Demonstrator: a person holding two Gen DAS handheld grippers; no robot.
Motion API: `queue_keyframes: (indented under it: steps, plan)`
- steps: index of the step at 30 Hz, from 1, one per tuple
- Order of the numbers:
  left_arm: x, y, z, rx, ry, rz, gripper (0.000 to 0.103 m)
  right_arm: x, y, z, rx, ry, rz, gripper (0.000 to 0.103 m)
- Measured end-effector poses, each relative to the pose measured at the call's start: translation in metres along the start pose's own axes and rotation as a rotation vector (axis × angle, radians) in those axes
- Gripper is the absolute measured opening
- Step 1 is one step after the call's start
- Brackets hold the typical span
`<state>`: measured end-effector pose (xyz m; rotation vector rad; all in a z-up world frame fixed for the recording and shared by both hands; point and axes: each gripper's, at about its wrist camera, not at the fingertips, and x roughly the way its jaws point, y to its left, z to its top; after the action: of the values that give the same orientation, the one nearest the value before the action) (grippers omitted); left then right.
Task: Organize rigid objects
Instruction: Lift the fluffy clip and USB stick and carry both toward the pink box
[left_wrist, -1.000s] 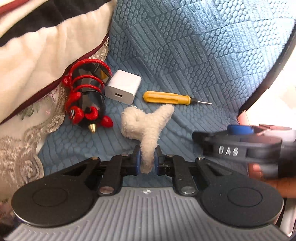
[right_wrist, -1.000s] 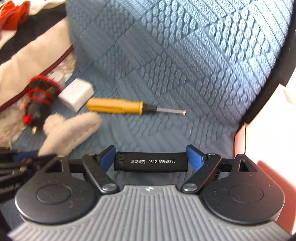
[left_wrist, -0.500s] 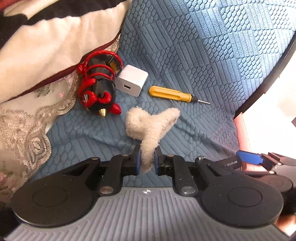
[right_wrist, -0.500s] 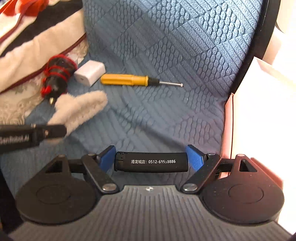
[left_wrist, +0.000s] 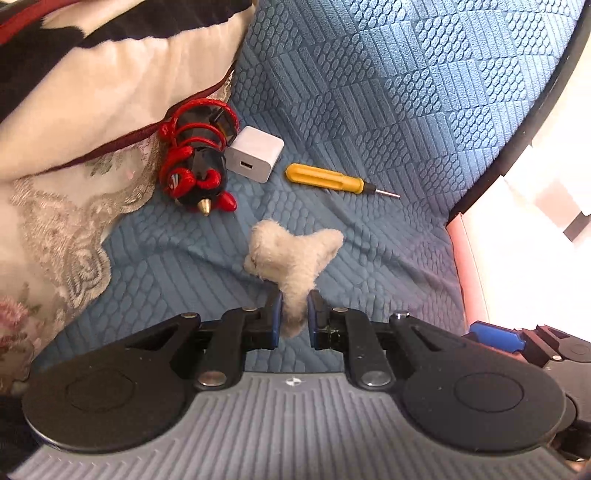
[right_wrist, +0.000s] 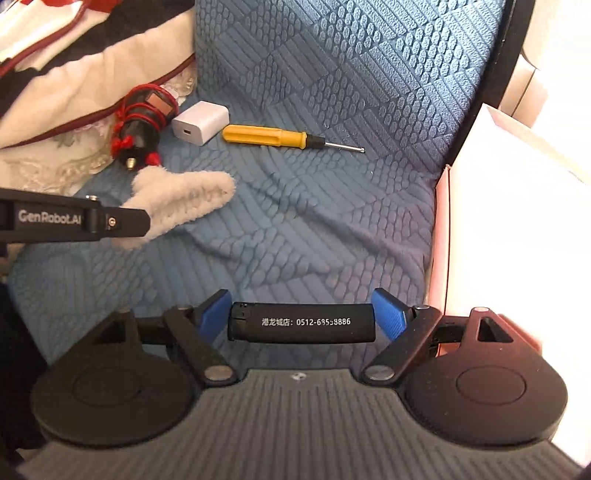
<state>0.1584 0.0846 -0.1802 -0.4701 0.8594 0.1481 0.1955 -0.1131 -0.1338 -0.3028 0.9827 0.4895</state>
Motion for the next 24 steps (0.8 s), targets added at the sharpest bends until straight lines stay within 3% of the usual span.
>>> queue_keyframes:
  steps: [9,18,20,21,22,24]
  plan:
    - [-0.025,-0.003,-0.024,-0.017,0.018,-0.039,0.013,-0.025,0.005,-0.022,0.030,-0.021,0.004,0.085]
    - [-0.019,-0.003,-0.016,-0.032,0.067,-0.035,0.014,-0.028,0.004,-0.026,0.047,-0.042,0.007,0.085]
    - [-0.017,0.000,-0.013,-0.047,0.072,-0.039,0.023,-0.028,0.004,-0.025,0.054,-0.048,0.008,0.085]
    - [-0.015,0.001,-0.011,-0.048,0.080,-0.039,0.042,-0.028,0.004,-0.025,0.056,-0.049,0.007,0.085]
    - [-0.014,0.001,-0.009,-0.047,0.081,-0.037,0.055,-0.027,0.003,-0.024,0.056,-0.050,0.007,0.085]
    - [-0.013,0.001,-0.006,-0.032,0.061,-0.029,0.056,-0.025,0.002,-0.023,0.061,-0.049,0.011,0.085]
